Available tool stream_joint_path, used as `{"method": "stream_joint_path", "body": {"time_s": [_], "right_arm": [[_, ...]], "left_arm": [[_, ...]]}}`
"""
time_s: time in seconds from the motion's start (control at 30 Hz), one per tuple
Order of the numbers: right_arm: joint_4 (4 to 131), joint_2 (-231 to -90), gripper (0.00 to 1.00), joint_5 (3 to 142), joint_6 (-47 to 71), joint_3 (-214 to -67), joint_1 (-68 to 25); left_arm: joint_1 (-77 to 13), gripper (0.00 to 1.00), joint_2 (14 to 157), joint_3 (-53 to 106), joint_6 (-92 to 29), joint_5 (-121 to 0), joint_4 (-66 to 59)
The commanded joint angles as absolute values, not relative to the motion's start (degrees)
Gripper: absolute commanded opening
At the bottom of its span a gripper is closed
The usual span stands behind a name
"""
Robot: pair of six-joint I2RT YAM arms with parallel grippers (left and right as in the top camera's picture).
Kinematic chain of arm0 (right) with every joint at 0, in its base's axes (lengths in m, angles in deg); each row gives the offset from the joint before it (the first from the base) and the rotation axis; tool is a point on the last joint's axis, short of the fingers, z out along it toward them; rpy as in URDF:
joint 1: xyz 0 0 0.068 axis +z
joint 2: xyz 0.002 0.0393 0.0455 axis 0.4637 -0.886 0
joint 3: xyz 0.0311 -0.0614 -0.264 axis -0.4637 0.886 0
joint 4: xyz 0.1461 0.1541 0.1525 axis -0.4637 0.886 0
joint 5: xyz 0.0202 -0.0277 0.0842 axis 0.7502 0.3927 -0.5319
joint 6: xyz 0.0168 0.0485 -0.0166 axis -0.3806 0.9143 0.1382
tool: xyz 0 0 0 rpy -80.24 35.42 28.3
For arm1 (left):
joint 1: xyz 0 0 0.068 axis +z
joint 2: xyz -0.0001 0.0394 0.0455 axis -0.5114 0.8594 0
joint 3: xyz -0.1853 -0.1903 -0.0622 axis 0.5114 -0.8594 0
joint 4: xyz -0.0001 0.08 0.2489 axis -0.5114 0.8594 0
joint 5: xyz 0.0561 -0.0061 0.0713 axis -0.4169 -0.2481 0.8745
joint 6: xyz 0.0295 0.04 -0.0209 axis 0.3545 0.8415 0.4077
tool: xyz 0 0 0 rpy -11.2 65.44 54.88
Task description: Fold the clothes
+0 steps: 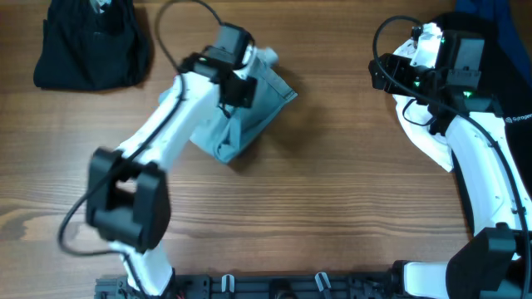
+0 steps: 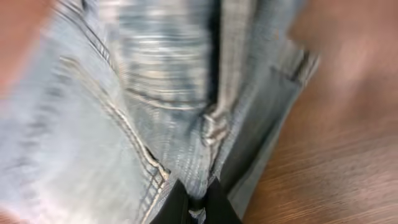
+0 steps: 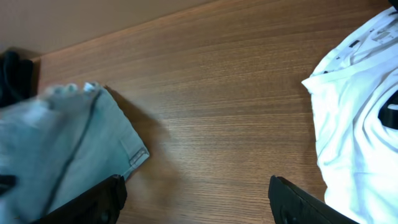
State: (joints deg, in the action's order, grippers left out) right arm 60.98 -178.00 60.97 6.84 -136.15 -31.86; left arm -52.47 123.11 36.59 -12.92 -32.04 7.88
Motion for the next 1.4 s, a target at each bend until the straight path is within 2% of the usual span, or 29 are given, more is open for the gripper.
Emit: {"method": "stream_joint_path", "body": {"time_s": [0.0, 0.17, 0.2, 0.23, 0.27, 0.3, 0.37, 0.4, 0.5, 0.73, 1.13, 1.23, 1.37], "right_arm": [[60.7, -178.9, 0.79, 61.7, 5.7, -136.0, -31.8], [61.3, -178.9, 0.79, 61.7, 5.7, -136.0, -31.7], [61.3, -178.9, 0.79, 61.8, 5.7, -136.0, -31.7], [61.3, -178.9, 0.79, 61.7, 5.7, -136.0, -31.7], [61.3, -178.9, 0.79, 61.7, 5.7, -136.0, -31.7], [61.4, -178.9, 0.79, 61.8, 5.7, -136.0, -31.7], [61.5, -178.9, 0.79, 61.8, 5.6, -136.0, -31.7], [61.6, -178.9, 0.79, 61.8, 5.6, -136.0, -31.7], [61.5, -178.9, 0.78, 61.8, 5.6, -136.0, -31.7], [61.6, -178.9, 0.79, 61.8, 5.6, -136.0, -31.7], [61.7, -178.9, 0.78, 62.8, 5.7, -136.0, -31.7], [61.7, -178.9, 0.79, 62.8, 5.6, -136.0, -31.7], [61.7, -178.9, 0.79, 62.8, 5.7, -136.0, -31.7]], "left_arm": [[-50.8, 0.04, 118.1, 36.7, -13.6, -29.3, 8.0], [-53.9, 0.04, 123.4, 36.7, -11.7, -30.4, 9.5], [-55.9, 0.07, 125.6, 36.7, -11.7, -30.4, 9.5], [-56.7, 0.12, 126.3, 36.7, -11.7, -30.4, 9.5], [-57.4, 0.24, 127.1, 36.7, -11.7, -30.4, 9.5], [-59.5, 0.43, 129.3, 36.7, -11.7, -30.4, 9.5], [-60.7, 0.58, 130.8, 36.7, -11.7, -30.4, 9.5], [-61.5, 0.64, 132.3, 36.7, -11.7, -30.4, 9.5], [-61.8, 0.72, 136.2, 36.7, -11.7, -30.4, 9.3], [-61.7, 0.74, 140.1, 36.7, -11.7, -30.2, 6.8], [-61.5, 0.59, 141.2, 36.6, -12.2, -23.7, 4.6], [-61.2, 0.68, 141.2, 36.6, -12.5, -23.7, 4.3], [-59.0, 0.71, 142.5, 36.6, -13.9, -23.8, 2.2]]}}
